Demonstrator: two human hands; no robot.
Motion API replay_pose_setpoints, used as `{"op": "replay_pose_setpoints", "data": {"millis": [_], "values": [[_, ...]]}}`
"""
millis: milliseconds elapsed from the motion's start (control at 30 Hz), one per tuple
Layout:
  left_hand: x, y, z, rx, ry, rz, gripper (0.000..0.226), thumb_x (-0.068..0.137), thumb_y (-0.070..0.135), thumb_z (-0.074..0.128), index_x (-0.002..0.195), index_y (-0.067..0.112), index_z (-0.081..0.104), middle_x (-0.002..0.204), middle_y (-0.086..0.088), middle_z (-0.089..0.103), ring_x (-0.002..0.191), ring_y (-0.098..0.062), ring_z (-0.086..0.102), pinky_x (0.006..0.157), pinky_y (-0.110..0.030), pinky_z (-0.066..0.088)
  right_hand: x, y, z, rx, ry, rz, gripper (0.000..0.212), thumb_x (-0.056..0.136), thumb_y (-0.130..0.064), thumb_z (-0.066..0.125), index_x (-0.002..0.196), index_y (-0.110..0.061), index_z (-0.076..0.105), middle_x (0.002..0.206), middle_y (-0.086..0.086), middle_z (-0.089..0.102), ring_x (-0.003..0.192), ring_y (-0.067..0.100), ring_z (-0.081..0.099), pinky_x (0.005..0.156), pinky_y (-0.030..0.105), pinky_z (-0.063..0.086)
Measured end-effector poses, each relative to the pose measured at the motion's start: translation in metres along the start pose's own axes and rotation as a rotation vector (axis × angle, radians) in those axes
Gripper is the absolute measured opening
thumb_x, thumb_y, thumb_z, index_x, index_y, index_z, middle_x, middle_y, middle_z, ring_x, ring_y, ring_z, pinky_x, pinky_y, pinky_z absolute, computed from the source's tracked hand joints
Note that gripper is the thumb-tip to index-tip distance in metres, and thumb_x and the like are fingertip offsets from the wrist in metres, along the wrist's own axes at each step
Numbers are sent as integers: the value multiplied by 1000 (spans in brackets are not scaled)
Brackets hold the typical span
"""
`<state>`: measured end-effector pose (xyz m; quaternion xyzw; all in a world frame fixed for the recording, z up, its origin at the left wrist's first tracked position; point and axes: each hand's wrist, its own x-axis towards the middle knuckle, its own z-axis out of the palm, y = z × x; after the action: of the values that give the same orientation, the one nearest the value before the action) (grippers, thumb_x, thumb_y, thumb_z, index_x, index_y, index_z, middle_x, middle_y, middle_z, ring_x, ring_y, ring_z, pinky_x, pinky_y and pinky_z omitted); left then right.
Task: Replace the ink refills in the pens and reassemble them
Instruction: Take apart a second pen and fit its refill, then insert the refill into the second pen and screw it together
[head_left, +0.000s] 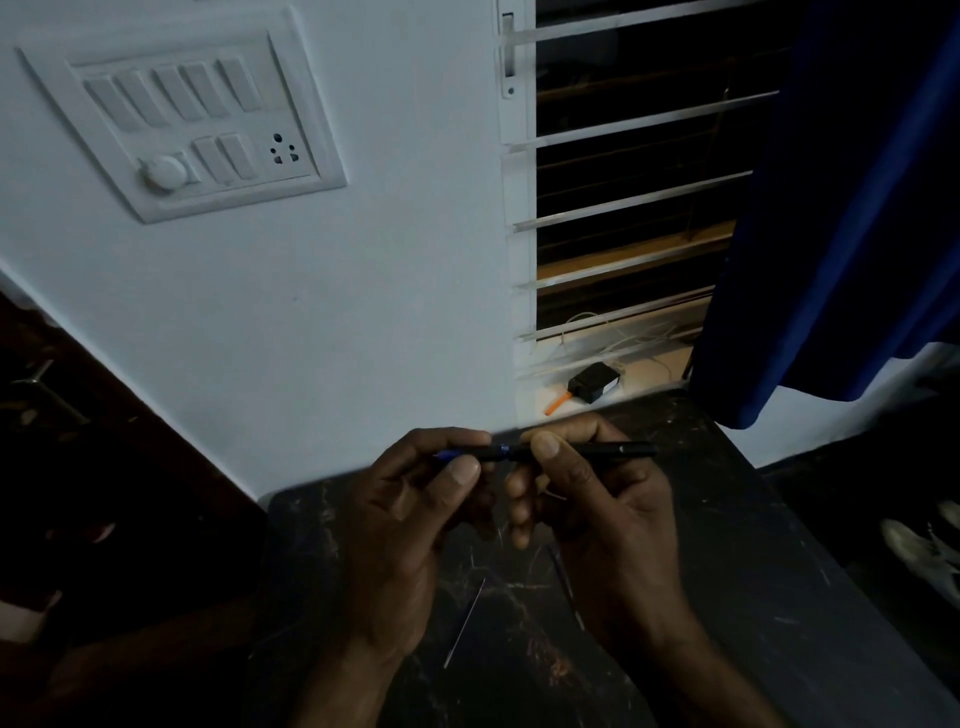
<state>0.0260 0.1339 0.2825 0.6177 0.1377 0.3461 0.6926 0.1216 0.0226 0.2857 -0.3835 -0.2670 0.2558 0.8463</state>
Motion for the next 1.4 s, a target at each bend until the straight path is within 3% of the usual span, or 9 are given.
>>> {"op": "replay_pose_setpoints", "data": {"millis": [133,333,533,800,967,1067,1167,1233,1400], "values": [[0,-2,5,113,174,25,30,87,38,70,83,9,71,70,-21,67,59,-47,60,50,-46,50,0,5,1,-1,7,2,17,97,-10,61,92,7,63,74,24,68,60,30,65,51,34,52],[1,-5,6,300,279,28,56,99,40,62,48,20,50,43,-1,42,41,-16,43,43,-28,38,-3,15,3,-45,39,-5,18,93,-16,60,91,1,66,76,25,72,63,35,70,54,37,55],[-2,-11,-11,69,25,-52,23,86,36,69,100,18,73,76,-13,70,58,-21,62,42,-30,48,4,22,-4,-64,68,12,18,93,-11,61,93,7,62,74,22,72,63,33,69,59,38,56],[-2,-22,-32,2,215,-102,15,77,39,75,80,25,76,71,-1,69,54,-11,61,41,-25,44,10,35,-10,9,120,118,7,87,-5,63,83,-4,69,72,18,71,63,25,69,56,31,56],[-1,-40,-70,-164,265,-126,32,70,38,87,92,18,74,83,0,73,66,-8,65,51,-22,51,11,40,-18,61,127,162,14,88,-5,63,78,-10,71,72,15,71,63,23,69,55,30,56],[-6,-94,-104,178,348,-130,21,76,9,82,93,16,72,85,1,78,74,-7,72,66,-25,59,10,42,-25,72,127,187,16,86,-6,59,78,-12,71,73,13,71,64,22,68,56,30,56],[-30,-172,-133,507,275,-276,34,81,-12,78,91,19,71,81,6,78,81,4,73,81,-25,57,6,46,-26,75,141,198,16,87,-5,59,76,-11,69,70,12,69,62,22,67,55,31,55],[-52,-218,-148,668,230,-375,37,82,-7,80,92,27,70,85,10,76,88,3,73,83,-13,54,2,47,-27,65,153,216,12,86,-4,59,77,-6,67,69,12,68,62,23,66,55,31,54],[-80,-283,-168,835,225,-503,28,83,-1,81,92,24,72,88,11,72,85,-7,70,88,-37,59,-6,46,-37,21,181,256,7,87,-4,59,83,2,60,68,13,68,61,25,66,55,31,54]]}}
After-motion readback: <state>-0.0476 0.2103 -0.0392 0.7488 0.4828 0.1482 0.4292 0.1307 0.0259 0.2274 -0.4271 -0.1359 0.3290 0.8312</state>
